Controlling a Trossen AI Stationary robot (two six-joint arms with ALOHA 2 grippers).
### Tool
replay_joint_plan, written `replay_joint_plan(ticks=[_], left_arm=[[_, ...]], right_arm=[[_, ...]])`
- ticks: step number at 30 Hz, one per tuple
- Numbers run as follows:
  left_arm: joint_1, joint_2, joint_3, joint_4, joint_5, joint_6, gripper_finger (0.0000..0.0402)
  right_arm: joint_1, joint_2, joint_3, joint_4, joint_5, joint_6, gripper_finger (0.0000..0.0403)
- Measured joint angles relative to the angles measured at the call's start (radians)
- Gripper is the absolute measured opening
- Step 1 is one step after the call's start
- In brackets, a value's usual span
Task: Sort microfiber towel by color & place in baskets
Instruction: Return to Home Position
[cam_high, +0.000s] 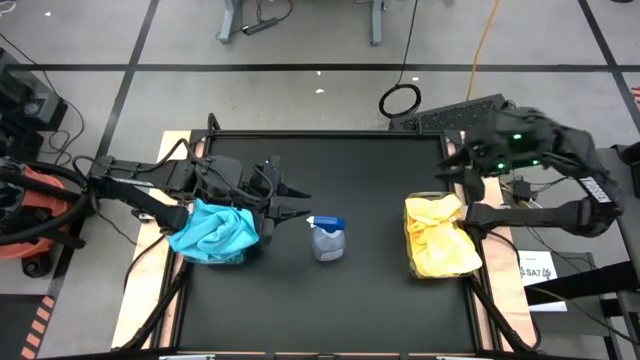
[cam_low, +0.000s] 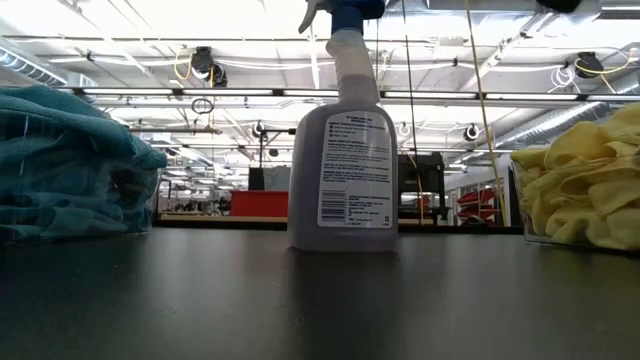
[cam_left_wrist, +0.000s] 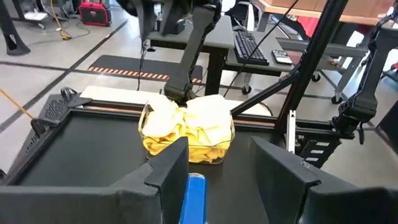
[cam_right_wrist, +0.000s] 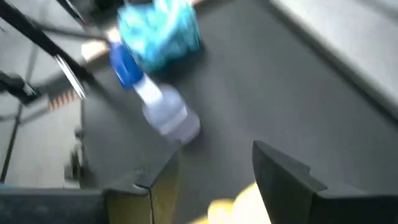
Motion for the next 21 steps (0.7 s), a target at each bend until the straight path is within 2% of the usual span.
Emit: replay_joint_plan(ticks=[4, 12, 21], left_arm=[[0.000, -0.005, 0.000, -0.001, -0.010, 0.044, 0.0175], [0.000, -0.079, 0.000, -0.018, -0.106, 0.144, 0.0175], [0.000, -0.182, 0.000, -0.182, -0.187, 0.164, 0.0175]], right_arm=[[0.000, -0.038, 0.028, 0.116, -0.003, -0.019, 0.0189], [0.000, -0.106, 0.028, 0.250, -0.051, -0.046, 0.0189], [0.000, -0.206, 0.028, 0.370, -0.078, -0.064, 0.0189]])
